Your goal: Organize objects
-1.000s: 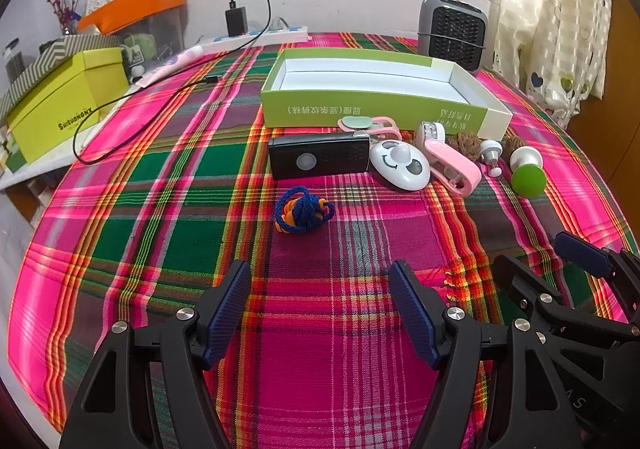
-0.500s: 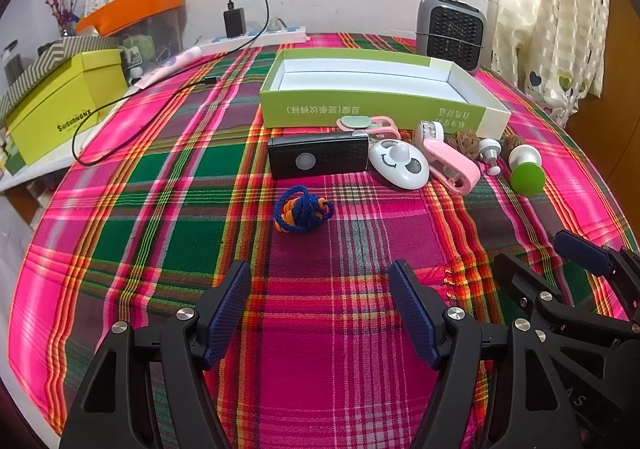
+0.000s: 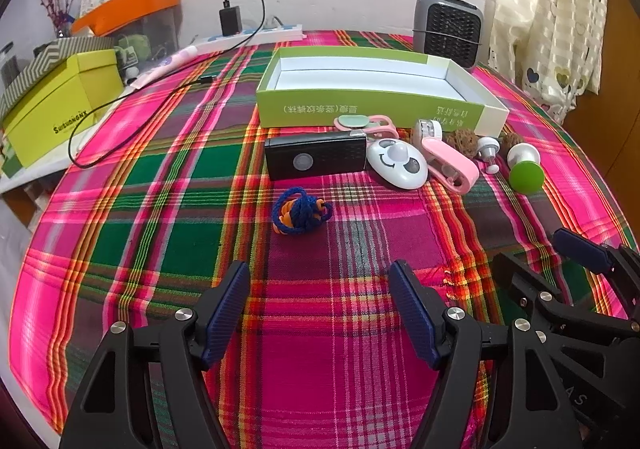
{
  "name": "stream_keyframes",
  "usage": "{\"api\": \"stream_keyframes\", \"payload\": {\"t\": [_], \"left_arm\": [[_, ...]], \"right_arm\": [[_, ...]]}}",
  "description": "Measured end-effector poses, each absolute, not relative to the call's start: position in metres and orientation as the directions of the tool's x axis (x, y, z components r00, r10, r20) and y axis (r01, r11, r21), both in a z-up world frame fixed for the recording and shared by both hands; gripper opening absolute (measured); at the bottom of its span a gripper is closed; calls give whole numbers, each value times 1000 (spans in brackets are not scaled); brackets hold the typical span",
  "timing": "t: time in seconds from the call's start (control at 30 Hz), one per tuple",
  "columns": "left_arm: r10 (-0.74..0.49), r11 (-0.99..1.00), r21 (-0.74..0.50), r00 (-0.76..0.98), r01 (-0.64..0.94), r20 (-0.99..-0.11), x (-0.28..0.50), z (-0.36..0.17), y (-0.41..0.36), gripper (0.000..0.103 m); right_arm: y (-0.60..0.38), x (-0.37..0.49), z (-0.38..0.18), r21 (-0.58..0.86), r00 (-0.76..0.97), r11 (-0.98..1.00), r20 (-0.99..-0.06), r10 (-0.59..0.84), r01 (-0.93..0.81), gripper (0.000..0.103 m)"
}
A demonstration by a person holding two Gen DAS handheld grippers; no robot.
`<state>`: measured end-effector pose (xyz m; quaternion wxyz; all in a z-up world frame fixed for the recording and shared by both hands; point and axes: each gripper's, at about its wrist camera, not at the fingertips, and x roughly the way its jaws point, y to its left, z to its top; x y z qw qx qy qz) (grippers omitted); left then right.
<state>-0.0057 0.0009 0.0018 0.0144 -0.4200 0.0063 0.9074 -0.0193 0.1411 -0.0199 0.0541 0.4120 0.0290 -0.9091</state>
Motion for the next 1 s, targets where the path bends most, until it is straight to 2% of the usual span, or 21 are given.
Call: {"api": "stream_keyframes", "payload": {"t": [0.37, 0.77, 1.0], "left_arm": [[106, -994, -56, -649, -97, -753, -4, 4, -11, 71], [115, -993, -98, -653, -62, -749, -32, 5, -37, 70], [115, -993, -85, -644, -78, -756, -42, 4, -36, 70]], "right_arm": [[142, -23, -20, -2, -642, -988, -761, -97, 152, 73], [125, -41, -14, -10, -622, -954, -761, -188, 300, 71], [121, -62, -14, -2, -606, -952, -772, -192, 305, 68]]}}
